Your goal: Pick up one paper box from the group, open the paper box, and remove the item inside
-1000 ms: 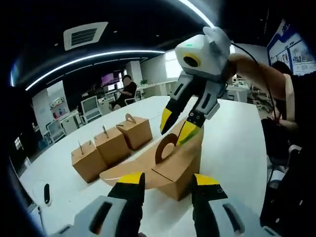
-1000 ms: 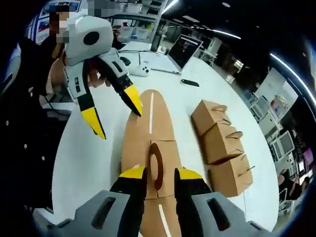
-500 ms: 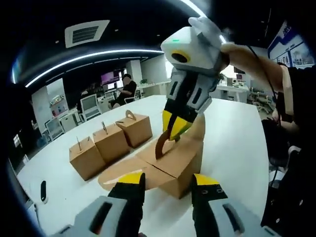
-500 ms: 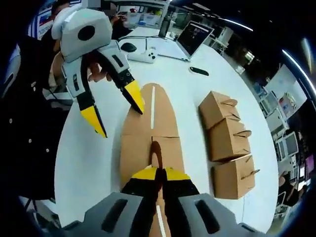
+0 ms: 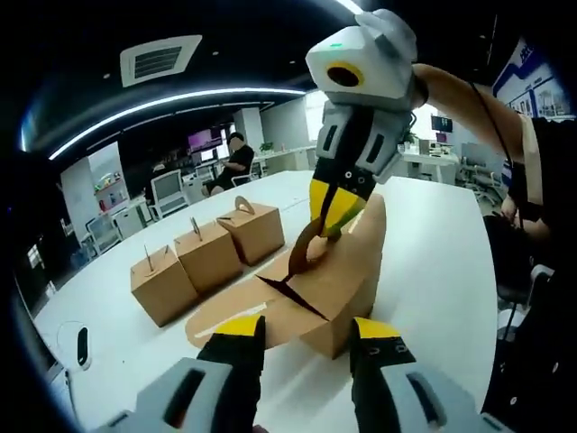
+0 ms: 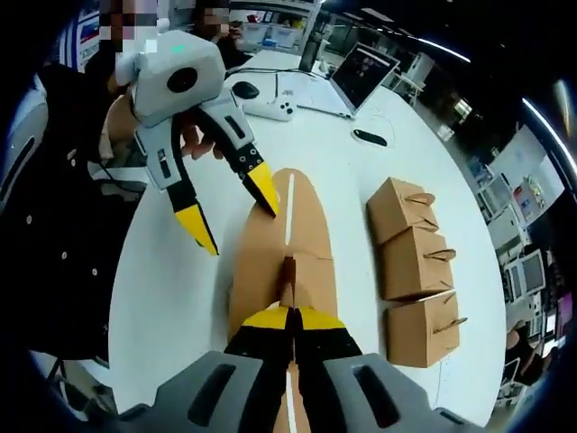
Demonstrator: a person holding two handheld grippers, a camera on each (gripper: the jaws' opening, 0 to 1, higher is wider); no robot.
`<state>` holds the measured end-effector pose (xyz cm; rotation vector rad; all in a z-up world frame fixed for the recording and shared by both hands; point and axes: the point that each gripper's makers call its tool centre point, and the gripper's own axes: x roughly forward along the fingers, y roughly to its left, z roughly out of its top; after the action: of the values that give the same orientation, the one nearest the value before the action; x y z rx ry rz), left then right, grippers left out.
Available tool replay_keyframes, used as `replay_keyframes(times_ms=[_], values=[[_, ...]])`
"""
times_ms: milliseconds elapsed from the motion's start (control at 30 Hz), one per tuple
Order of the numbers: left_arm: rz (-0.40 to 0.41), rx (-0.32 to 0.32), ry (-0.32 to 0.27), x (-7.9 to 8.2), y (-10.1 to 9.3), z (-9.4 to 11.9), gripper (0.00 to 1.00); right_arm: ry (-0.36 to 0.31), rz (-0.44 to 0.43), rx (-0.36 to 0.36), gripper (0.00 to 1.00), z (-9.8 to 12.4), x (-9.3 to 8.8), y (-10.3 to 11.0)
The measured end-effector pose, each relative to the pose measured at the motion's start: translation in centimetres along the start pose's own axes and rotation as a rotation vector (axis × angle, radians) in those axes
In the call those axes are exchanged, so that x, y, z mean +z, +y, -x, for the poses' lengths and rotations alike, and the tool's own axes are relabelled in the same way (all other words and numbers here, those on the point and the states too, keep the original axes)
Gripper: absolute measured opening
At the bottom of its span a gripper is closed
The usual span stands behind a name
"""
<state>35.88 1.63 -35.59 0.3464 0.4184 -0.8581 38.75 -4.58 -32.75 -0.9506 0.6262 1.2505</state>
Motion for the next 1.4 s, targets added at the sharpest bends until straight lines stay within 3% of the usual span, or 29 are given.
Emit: replay_keyframes(times_ms=[500, 667, 1400], values=[[0.0, 0.004, 0.018, 0.0, -0.1, -0.3, 0.39, -0.016, -0.027, 0.025, 0.03, 0.9, 0.1, 0.3], [-0.002, 0.004, 0.019, 0.1, -0.3, -0.3, 0.39, -0.068, -0.059, 0.059, 0.03, 1.4, 0.9, 0.8], [0.0, 0.006, 0.013, 0.4, -0.5, 0.3, 0.39, -0.1, -0.07, 0.027, 0.03, 0.2, -0.2, 0.1]])
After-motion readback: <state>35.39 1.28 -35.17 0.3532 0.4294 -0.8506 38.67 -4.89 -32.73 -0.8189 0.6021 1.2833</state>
